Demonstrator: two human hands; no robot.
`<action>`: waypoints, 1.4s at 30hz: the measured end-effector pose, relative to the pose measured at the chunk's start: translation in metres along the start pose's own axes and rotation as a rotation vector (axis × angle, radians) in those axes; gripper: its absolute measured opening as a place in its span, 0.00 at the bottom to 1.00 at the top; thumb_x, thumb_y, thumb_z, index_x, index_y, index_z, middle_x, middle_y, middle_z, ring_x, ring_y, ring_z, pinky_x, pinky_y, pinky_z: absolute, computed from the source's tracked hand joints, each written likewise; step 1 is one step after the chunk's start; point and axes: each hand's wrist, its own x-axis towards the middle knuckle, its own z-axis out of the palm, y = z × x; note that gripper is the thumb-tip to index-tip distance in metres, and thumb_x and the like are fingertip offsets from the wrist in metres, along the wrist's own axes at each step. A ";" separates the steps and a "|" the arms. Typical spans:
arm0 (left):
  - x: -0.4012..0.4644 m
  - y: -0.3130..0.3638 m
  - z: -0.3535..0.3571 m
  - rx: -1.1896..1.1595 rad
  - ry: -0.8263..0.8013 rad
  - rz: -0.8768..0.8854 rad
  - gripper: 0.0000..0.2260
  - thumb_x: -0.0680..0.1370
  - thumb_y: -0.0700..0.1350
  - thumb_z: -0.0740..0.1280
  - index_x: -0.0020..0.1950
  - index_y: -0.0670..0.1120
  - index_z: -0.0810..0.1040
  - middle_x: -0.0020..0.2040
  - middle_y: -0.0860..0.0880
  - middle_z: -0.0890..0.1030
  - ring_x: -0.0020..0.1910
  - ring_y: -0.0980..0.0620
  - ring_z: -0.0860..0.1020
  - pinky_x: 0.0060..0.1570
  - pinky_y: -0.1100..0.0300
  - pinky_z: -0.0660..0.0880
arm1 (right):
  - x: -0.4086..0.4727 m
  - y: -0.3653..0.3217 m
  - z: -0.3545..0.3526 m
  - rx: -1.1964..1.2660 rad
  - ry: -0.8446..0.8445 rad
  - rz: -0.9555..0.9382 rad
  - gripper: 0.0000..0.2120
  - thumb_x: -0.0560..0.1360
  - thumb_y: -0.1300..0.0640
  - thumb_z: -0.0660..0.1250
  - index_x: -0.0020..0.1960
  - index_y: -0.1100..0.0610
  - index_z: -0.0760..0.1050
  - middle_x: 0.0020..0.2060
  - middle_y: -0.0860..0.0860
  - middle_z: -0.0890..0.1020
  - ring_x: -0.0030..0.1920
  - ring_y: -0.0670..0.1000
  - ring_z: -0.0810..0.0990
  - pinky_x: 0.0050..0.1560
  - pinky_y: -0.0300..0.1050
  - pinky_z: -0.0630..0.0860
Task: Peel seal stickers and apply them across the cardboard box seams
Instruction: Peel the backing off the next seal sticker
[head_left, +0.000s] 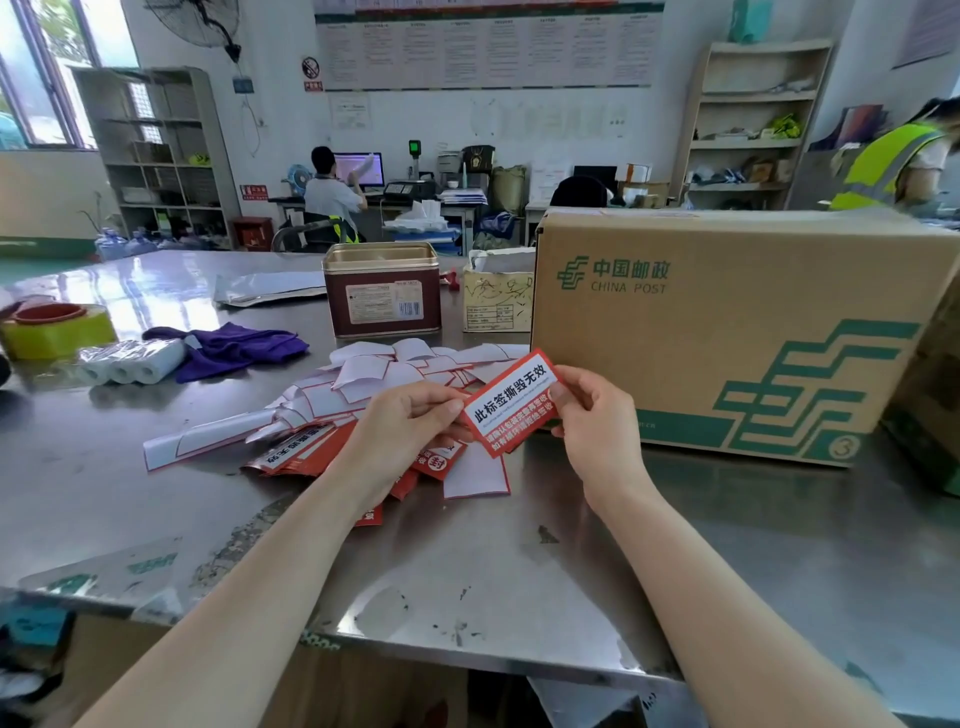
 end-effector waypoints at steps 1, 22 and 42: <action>0.000 0.000 0.000 0.009 -0.008 -0.002 0.06 0.78 0.41 0.64 0.47 0.50 0.80 0.40 0.56 0.85 0.39 0.58 0.83 0.38 0.69 0.78 | 0.000 0.000 0.000 -0.006 0.003 -0.012 0.11 0.79 0.57 0.59 0.60 0.53 0.74 0.45 0.45 0.79 0.43 0.41 0.77 0.41 0.33 0.74; -0.001 -0.001 0.003 -0.041 -0.003 0.157 0.08 0.75 0.36 0.68 0.50 0.48 0.80 0.40 0.49 0.84 0.39 0.55 0.83 0.43 0.69 0.76 | -0.017 -0.002 0.013 -0.316 -0.266 -0.459 0.13 0.72 0.54 0.70 0.55 0.55 0.78 0.49 0.47 0.79 0.49 0.44 0.75 0.50 0.37 0.73; -0.002 -0.001 0.004 -0.015 -0.067 0.163 0.11 0.75 0.35 0.68 0.50 0.51 0.79 0.44 0.49 0.85 0.43 0.54 0.83 0.45 0.69 0.76 | -0.017 -0.002 0.013 -0.329 -0.171 -0.500 0.05 0.71 0.58 0.72 0.45 0.59 0.82 0.39 0.52 0.82 0.39 0.46 0.76 0.41 0.30 0.70</action>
